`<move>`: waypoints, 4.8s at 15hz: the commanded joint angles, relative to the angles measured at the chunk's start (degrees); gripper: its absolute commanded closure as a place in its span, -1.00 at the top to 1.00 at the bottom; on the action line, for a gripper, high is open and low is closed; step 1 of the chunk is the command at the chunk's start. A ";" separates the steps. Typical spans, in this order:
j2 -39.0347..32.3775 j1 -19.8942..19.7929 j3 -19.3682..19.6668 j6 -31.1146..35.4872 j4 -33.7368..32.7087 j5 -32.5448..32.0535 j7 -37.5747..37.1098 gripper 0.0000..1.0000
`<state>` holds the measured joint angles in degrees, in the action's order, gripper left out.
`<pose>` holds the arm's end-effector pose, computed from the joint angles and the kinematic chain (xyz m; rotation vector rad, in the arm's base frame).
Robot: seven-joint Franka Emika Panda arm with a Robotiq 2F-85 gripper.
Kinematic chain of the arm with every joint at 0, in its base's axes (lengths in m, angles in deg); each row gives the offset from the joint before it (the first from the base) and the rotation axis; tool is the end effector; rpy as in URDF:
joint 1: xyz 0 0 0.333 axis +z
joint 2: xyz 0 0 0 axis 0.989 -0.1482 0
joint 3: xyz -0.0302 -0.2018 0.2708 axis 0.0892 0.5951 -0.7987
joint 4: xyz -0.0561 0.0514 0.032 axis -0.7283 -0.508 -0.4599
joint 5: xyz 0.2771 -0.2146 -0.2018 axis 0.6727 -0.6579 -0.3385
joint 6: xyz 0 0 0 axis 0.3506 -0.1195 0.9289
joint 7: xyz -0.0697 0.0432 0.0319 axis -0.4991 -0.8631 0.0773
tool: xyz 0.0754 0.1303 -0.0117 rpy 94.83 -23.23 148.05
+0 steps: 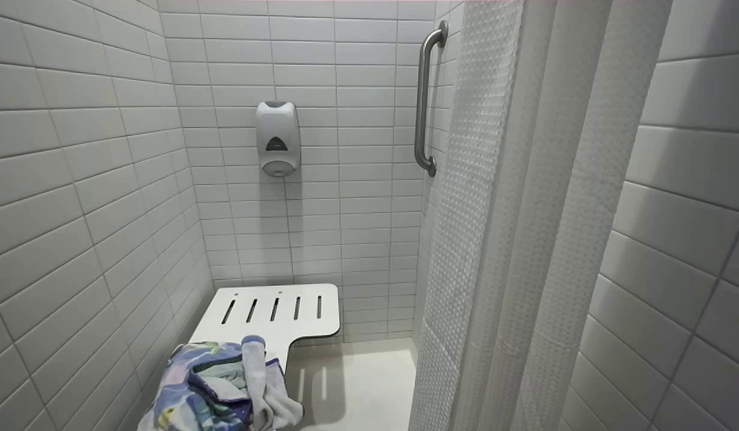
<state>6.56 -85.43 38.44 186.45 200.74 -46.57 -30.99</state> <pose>0.3324 0.0957 0.7701 -2.7614 0.6374 -0.9175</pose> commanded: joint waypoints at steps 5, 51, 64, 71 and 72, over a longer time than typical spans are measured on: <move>6.08 -8.95 3.16 -17.78 -5.80 -12.32 0.10 -0.97; -10.50 -16.65 20.26 -10.72 -11.15 -42.51 -12.24 -0.97; -23.20 -14.66 28.89 3.18 -22.91 -13.24 -13.69 -0.97; -25.06 -15.42 29.14 7.00 -25.14 -3.13 -12.03 -0.89; -25.15 -15.36 29.14 7.00 -25.48 -3.02 -12.03 -0.89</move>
<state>-18.25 -99.97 68.08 193.67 175.67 -50.09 -43.33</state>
